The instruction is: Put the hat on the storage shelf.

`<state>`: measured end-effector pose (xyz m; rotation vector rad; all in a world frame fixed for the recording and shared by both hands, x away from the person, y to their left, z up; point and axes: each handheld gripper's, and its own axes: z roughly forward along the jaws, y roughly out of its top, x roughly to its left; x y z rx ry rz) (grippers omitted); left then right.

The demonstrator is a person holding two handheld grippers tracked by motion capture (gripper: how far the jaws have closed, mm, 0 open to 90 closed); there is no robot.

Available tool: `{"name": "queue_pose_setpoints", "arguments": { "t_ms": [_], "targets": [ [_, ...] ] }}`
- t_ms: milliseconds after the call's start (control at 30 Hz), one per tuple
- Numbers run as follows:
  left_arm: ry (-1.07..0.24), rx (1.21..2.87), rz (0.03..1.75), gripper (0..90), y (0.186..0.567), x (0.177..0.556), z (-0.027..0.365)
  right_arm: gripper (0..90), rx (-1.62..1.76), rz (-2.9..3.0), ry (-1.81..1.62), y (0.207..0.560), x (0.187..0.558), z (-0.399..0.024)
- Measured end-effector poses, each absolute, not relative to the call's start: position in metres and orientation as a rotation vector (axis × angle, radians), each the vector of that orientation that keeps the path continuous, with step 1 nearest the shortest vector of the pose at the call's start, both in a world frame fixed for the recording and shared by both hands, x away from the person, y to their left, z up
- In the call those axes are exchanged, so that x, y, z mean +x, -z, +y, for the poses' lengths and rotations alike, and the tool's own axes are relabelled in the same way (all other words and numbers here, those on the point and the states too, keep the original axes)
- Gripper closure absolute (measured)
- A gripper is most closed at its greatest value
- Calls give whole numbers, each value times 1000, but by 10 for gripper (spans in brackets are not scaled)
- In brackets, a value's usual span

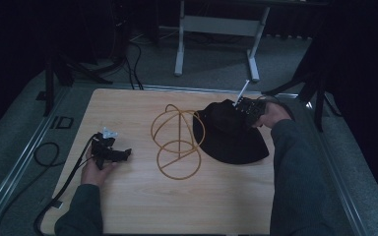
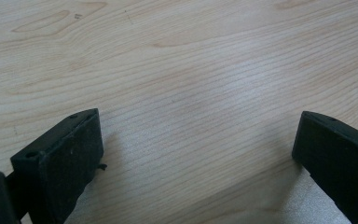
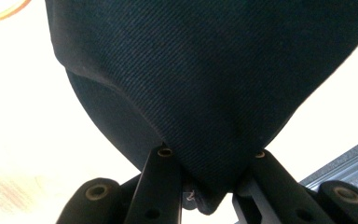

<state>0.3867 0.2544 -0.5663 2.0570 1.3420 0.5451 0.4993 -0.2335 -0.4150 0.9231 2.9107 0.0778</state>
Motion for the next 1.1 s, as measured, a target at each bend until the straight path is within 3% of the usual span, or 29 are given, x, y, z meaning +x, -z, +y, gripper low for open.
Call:
{"name": "queue_pose_setpoints", "arguments": {
  "t_ms": [1100],
  "targets": [
    [-547,2054,1342,20,566,387,254,844,844,2879,-281,359,473,-256]
  ]
}}
